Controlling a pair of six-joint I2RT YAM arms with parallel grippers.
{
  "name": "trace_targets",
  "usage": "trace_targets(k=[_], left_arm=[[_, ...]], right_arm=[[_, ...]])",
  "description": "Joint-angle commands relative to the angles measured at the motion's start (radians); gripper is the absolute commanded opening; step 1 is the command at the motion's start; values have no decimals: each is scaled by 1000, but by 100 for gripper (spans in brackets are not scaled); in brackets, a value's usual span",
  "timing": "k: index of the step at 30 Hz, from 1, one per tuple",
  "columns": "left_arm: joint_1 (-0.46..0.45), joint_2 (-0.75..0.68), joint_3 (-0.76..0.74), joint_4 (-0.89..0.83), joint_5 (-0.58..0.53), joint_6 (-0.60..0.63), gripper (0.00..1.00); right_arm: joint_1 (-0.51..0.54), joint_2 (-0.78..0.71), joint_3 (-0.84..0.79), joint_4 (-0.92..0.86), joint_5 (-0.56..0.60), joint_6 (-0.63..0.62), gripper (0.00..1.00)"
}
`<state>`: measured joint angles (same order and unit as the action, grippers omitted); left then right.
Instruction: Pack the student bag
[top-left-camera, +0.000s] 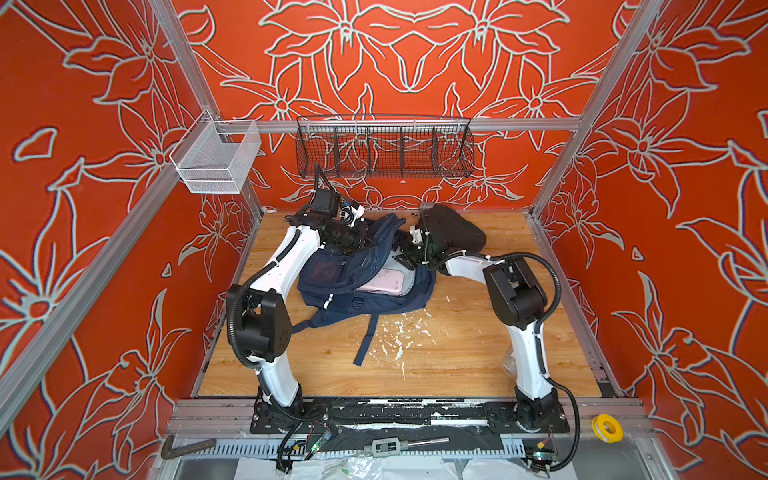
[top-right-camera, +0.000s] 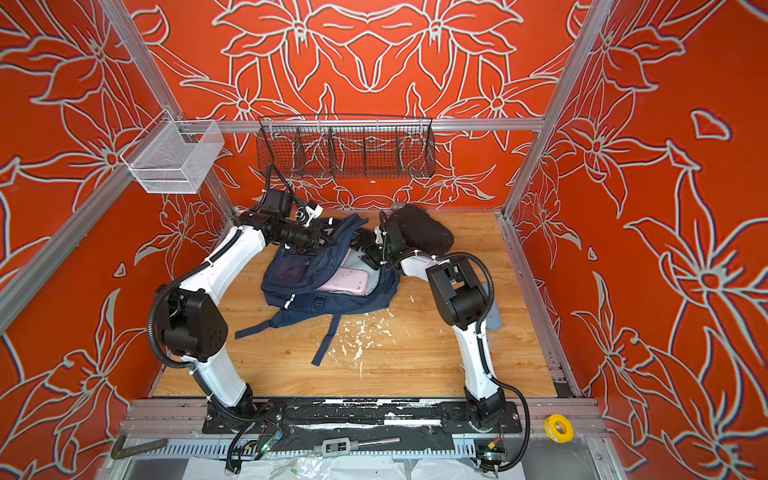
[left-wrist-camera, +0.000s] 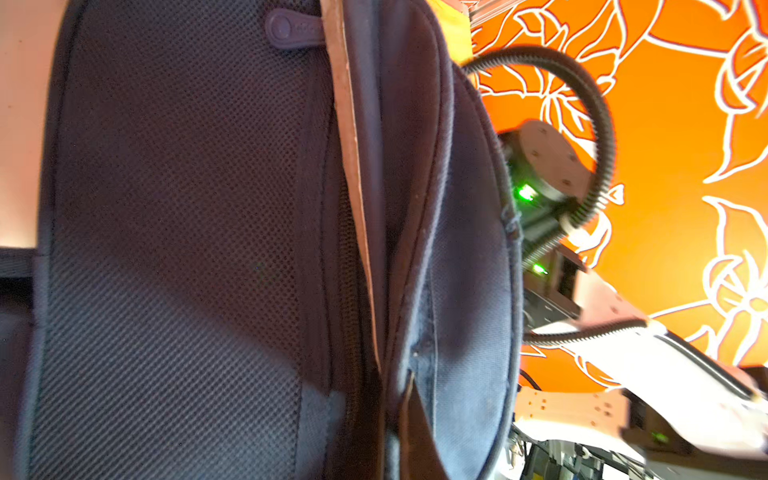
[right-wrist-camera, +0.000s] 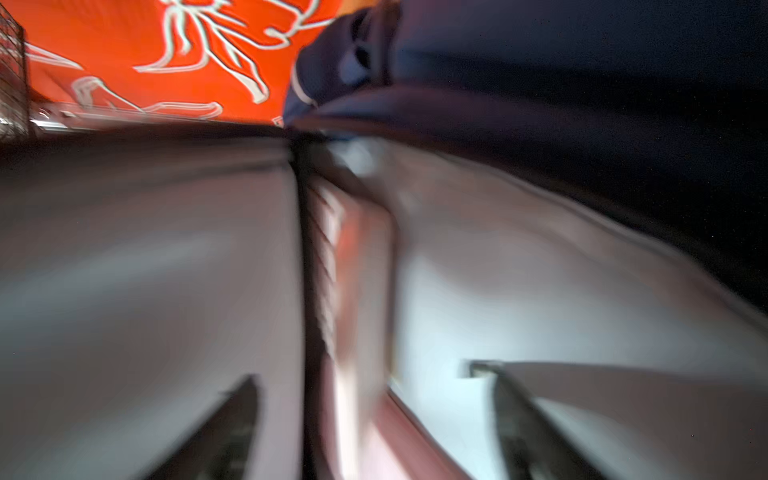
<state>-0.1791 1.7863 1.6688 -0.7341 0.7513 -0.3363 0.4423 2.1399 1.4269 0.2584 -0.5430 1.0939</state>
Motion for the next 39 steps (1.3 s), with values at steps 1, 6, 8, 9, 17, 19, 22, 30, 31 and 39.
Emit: trace_targets(k=[1, 6, 8, 9, 17, 19, 22, 30, 31, 39], left_arm=[[-40, -18, 31, 24, 1, 33, 0], [-114, 11, 108, -80, -151, 172, 1], [-129, -8, 104, -83, -220, 253, 39], [-129, -24, 89, -76, -245, 293, 45], [-129, -188, -128, -30, -531, 895, 88], [-129, -212, -230, -21, -545, 1074, 87], [-127, -239, -422, 76, -601, 1306, 78], [-103, -229, -704, 398, -629, 1542, 47], [-101, -214, -717, 428, -632, 1564, 46], [-97, -157, -800, 724, -655, 1587, 52]], right_arm=[[-52, -173, -94, -75, 104, -116, 97], [-59, -471, -220, -407, 448, -419, 97], [-59, -577, -295, -414, 561, -529, 97], [-59, -613, -314, -435, 611, -567, 97], [-61, -689, -343, -511, 662, -745, 97], [-62, -692, -350, -503, 574, -768, 97], [-63, -696, -375, -472, 478, -758, 97], [-60, -768, -458, -426, 358, -809, 88], [-61, -780, -470, -419, 355, -818, 87], [-60, -844, -548, -363, 354, -861, 81]])
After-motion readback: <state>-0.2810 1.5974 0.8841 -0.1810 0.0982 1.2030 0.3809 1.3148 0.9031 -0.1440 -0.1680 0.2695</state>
